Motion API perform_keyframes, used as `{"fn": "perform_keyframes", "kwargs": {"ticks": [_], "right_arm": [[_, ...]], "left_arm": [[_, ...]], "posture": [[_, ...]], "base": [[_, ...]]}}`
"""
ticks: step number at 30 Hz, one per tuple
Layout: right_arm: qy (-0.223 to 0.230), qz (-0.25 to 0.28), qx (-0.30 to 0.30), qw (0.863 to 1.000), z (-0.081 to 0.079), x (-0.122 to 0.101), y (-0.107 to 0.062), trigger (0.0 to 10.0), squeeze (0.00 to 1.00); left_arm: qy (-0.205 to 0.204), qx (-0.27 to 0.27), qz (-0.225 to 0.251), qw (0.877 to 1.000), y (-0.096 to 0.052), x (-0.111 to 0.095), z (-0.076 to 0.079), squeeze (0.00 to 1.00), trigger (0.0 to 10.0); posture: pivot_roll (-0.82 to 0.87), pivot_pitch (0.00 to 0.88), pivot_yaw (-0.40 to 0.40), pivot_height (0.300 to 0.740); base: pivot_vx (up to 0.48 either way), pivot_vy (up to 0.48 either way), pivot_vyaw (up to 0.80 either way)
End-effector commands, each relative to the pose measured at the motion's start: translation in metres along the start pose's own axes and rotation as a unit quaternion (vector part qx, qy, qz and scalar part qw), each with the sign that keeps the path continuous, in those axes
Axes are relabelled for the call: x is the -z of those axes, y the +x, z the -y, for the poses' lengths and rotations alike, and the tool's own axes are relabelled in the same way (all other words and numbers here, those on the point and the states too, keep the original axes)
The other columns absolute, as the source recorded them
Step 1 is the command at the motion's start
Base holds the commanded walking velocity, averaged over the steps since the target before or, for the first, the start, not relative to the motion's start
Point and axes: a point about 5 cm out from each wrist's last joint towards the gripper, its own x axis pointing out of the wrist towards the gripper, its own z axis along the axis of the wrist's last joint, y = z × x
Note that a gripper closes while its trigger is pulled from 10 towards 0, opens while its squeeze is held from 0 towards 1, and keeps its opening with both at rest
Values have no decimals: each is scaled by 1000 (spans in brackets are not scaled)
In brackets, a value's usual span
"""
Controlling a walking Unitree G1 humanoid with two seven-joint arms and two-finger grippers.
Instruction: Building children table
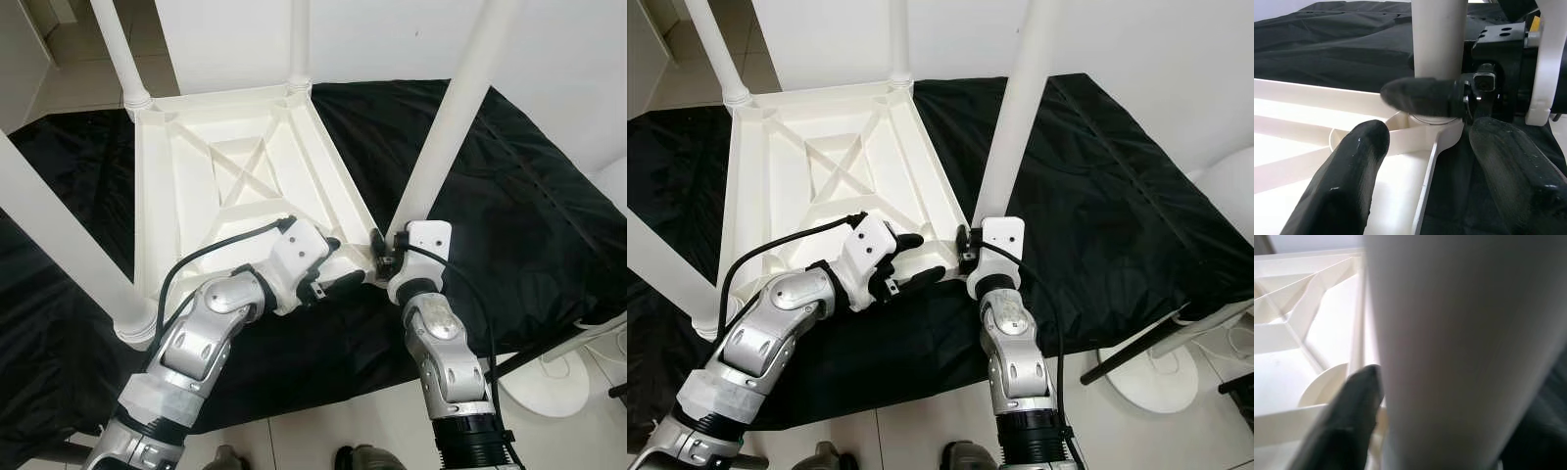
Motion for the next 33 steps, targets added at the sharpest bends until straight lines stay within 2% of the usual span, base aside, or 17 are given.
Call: {"fn": "perform_keyframes", "kwargs": {"ticks": [1, 7, 8, 9, 12, 14, 15, 16, 18, 25, 28, 33], "right_arm": [[9, -23, -24, 999, -7, 8, -3, 10000, 1000], [-16, -13, -64, 998, -3, 5, -7, 10000, 1000], [-17, -16, -80, 996, 2, 5, -9, 10000, 584], [-22, -17, -99, 995, 7, 4, -11, 10000, 0], [-34, -15, -132, 991, 14, 3, -15, 10000, 0], [-34, -15, -132, 991, 14, 3, -15, 10000, 0], [-65, -7, -185, 981, 28, 2, -19, 10000, 0], [-65, -7, -185, 981, 28, 2, -19, 10000, 0], [-78, -7, -208, 975, 41, 0, -20, 10000, 0], [-87, -10, -235, 968, 52, -2, -17, 10000, 0], [-111, -14, -279, 954, 58, -4, -8, 10000, 0], [-127, -21, -302, 945, 58, -4, 5, 10000, 0]], "left_arm": [[5, -9, -3, 1000, 0, 1, -3, 0, 10000], [5, -12, -5, 1000, -2, 2, -3, 0, 10000], [5, -12, -5, 1000, -3, 2, -3, 0, 10000], [5, -12, -6, 1000, -3, 2, -3, 0, 10000], [4, -12, -6, 1000, -4, 3, -3, 0, 10000], [4, -12, -6, 1000, -4, 3, -3, 0, 10000], [3, -1, -9, 1000, -5, 3, -1, 0, 10000], [3, -1, -9, 1000, -5, 3, -1, 0, 10000], [3, 14, -12, 1000, -7, 4, 1, 0, 10000], [4, 34, -16, 999, -11, 5, 3, 0, 10000], [7, 68, -25, 997, -14, 6, 10, 0, 10000], [9, 82, -30, 996, -14, 8, 13, 0, 10000]], "posture": [[-106, 63, 6, 740], [-105, 64, 5, 740], [-105, 64, 5, 740], [-104, 65, 5, 740], [-104, 66, 6, 740], [-104, 66, 6, 740], [-105, 68, 7, 740], [-105, 68, 7, 740], [-104, 69, 9, 740], [-104, 69, 9, 740], [-101, 68, 17, 740], [-103, 68, 23, 740]], "base": [[0, 0, 0], [0, 0, 0], [0, 0, 0], [0, 0, 0], [0, 0, 0], [0, 0, 0], [0, 0, 0], [0, 0, 0], [0, 0, 0], [0, 0, 0], [0, 0, 0], [0, 0, 0]]}}
